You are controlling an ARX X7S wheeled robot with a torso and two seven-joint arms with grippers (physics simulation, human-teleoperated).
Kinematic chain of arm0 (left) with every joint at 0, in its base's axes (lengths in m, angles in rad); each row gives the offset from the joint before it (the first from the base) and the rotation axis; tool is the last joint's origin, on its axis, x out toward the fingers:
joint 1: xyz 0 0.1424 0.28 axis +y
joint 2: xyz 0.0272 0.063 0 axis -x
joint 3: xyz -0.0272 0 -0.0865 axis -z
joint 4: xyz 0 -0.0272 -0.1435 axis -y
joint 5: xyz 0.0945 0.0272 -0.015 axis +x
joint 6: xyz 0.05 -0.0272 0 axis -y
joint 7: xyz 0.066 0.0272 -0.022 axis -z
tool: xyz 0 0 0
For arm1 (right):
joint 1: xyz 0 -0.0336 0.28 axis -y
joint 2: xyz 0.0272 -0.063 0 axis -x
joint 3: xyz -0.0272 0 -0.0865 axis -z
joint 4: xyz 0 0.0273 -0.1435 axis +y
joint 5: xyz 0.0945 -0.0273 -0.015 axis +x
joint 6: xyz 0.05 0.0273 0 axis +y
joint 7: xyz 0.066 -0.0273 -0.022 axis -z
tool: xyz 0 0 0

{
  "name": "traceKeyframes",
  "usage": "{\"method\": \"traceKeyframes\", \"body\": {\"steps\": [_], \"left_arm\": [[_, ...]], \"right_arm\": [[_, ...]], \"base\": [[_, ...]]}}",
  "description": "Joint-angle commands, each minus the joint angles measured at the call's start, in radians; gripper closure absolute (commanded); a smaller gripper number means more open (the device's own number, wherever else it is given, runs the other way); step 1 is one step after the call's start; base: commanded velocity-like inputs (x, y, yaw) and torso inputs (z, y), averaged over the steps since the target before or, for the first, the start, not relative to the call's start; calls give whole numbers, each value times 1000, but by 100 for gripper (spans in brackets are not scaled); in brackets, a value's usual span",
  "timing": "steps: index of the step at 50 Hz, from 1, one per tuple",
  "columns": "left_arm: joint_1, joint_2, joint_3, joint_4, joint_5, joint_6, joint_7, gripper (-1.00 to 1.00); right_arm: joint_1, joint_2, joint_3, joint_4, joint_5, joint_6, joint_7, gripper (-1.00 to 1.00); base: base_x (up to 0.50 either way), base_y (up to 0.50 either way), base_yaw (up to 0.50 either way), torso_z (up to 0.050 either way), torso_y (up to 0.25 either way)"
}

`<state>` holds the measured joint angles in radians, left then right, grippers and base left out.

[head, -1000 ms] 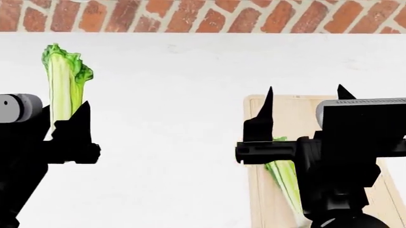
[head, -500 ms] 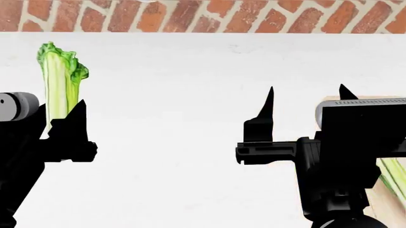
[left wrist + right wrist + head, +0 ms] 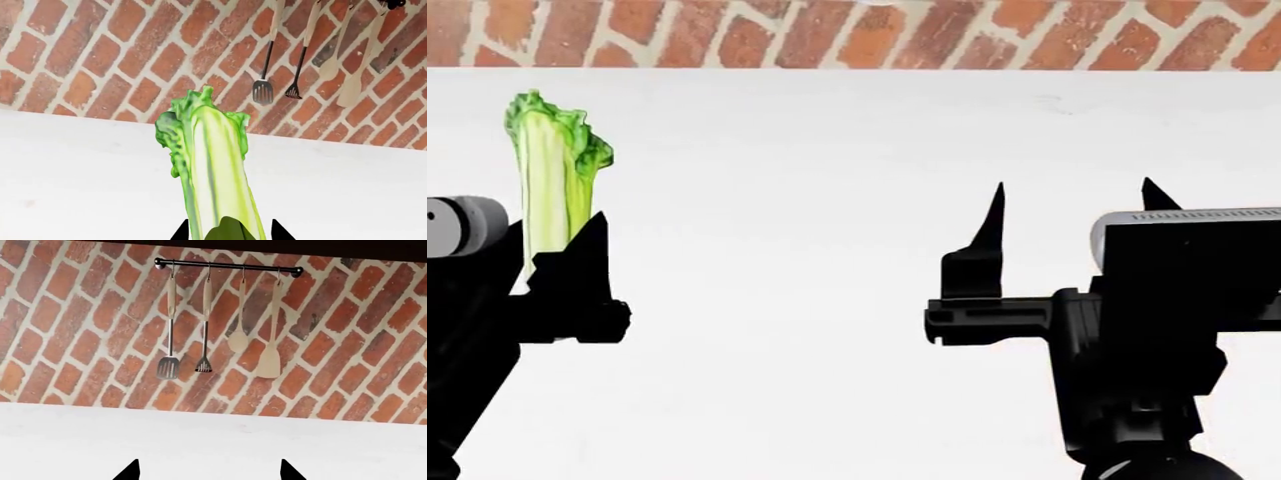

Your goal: Place the celery and the celery on separate cutting boards.

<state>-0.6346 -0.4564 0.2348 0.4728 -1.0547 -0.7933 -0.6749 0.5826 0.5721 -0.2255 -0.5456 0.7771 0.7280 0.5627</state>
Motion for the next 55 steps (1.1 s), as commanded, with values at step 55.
{"method": "traceKeyframes", "body": {"steps": [55], "left_arm": [[-13,-8,6,-2,-14,23,-18,100]], "right_arm": [[4,6,-2,-10,21,-2,8,-100]], "base": [[0,500,0,0,1]]}}
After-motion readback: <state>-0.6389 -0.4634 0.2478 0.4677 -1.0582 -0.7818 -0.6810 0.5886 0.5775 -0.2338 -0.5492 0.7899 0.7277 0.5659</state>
